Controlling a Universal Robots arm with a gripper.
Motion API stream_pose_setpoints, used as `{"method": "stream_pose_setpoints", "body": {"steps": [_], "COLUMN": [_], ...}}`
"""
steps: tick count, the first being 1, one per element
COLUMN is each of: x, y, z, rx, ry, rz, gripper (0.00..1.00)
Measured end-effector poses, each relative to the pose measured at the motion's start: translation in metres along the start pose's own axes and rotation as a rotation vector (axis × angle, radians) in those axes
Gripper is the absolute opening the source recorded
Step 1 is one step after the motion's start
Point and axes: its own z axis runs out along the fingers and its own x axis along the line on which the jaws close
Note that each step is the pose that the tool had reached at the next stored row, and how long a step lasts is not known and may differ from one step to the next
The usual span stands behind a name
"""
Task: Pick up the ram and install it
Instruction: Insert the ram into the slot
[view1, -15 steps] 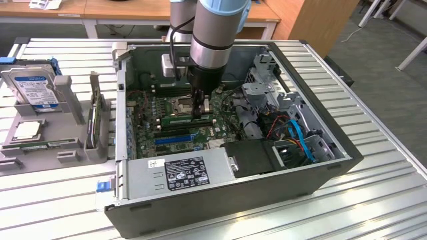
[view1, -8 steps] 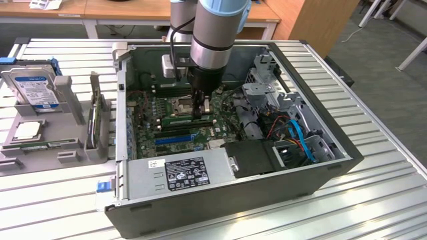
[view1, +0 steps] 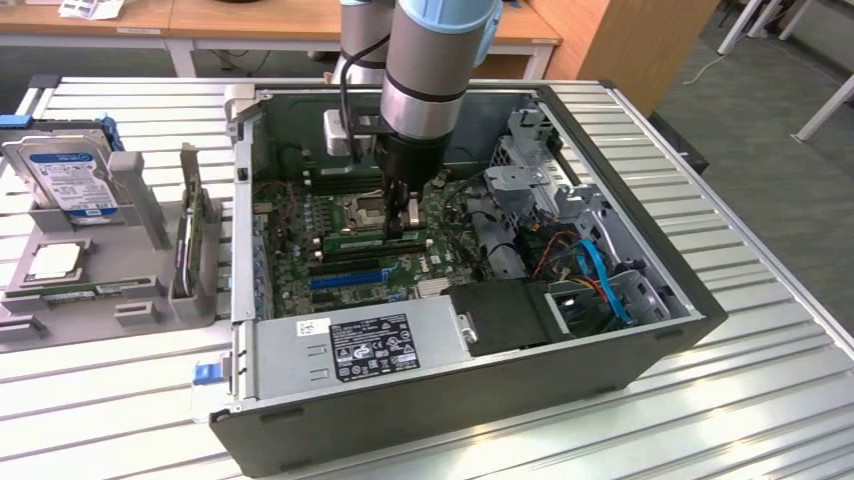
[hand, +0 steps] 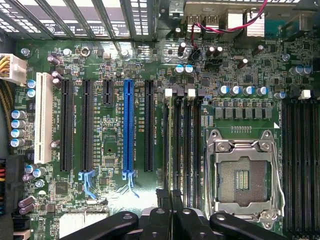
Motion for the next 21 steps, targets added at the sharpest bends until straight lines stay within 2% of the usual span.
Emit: {"method": "stream_pose_setpoints", "body": {"steps": [21], "x": [0.0001], "y": [-0.0001], "z": [0.0012], "rx": [-0.0004], "ry": [0.0002], "rz": [-0.011], "gripper": [0.12]}}
